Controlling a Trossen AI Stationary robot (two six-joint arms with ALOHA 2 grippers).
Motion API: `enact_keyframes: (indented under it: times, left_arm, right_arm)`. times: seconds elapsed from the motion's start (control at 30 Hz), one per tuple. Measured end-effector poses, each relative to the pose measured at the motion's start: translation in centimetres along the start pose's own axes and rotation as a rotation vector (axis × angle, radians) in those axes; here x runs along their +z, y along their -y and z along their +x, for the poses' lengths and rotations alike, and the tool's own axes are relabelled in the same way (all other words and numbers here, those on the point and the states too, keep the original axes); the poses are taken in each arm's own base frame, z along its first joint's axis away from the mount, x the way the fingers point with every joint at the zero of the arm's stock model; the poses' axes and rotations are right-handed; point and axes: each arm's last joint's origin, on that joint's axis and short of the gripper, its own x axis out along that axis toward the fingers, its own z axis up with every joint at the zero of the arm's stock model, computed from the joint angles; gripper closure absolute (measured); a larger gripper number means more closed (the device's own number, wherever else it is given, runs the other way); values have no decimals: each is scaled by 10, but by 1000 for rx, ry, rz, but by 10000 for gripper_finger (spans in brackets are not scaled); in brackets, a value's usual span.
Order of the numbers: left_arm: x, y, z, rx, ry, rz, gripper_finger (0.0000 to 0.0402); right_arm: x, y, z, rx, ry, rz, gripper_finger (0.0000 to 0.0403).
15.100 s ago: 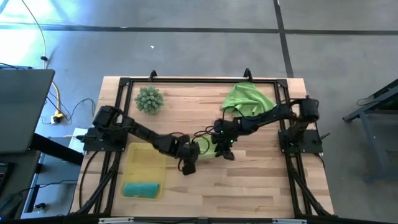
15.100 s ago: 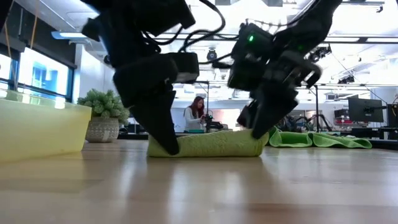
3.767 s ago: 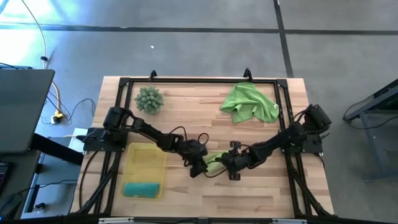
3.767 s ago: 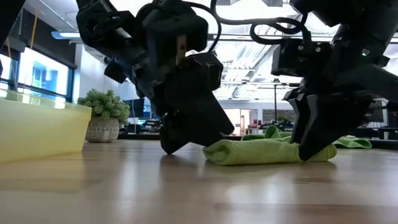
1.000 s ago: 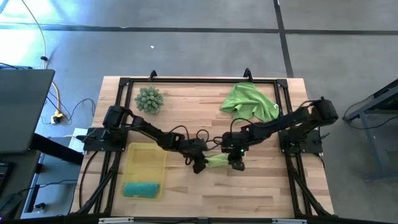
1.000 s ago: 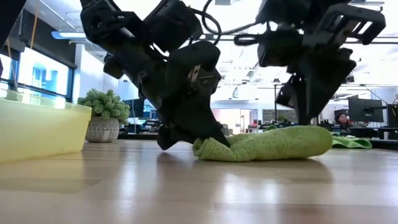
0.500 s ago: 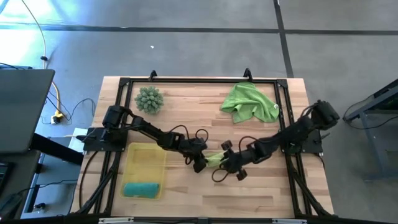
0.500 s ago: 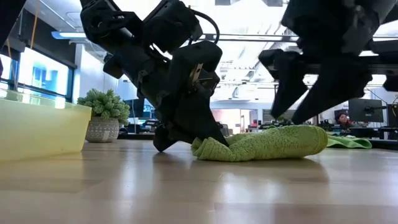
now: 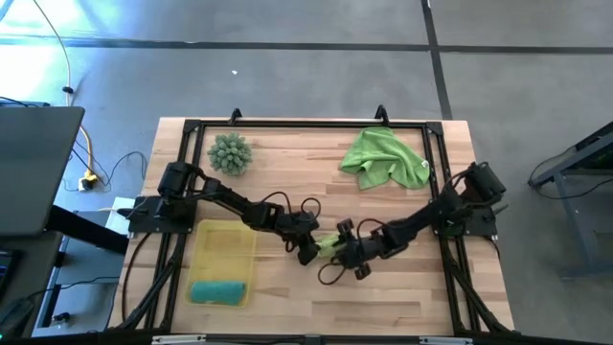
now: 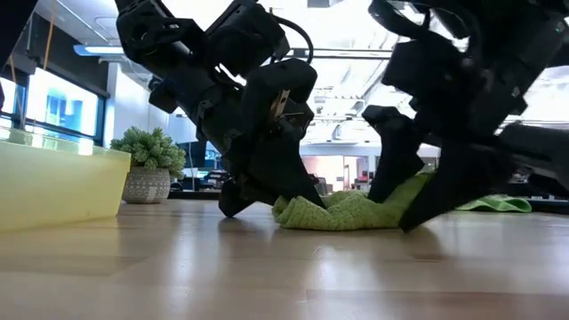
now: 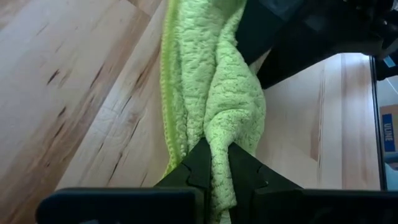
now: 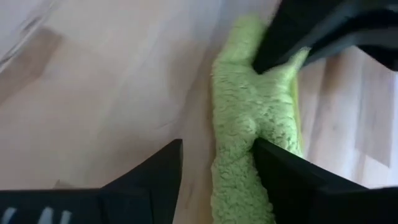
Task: Roll microfiber towels into tight, uniform cylinder then place into a basket
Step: Put the light green towel into the yellow bin
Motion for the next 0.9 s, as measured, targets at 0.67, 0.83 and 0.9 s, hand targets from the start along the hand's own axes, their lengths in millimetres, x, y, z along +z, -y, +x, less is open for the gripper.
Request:
enact_keyframes:
  times: [0.67, 0.83, 0.9]
  left_arm:
    - [0, 2, -1, -51, -35, 35, 383]
    - [2, 4, -6, -61, -28, 119, 367]
    - [5, 2, -7, -64, -28, 167, 354]
  right_arm:
    - [-4, 11, 8, -8, -54, 97, 210]
    - [-7, 19, 10, 47, -65, 186, 213]
    - [-8, 22, 11, 70, -69, 229, 219]
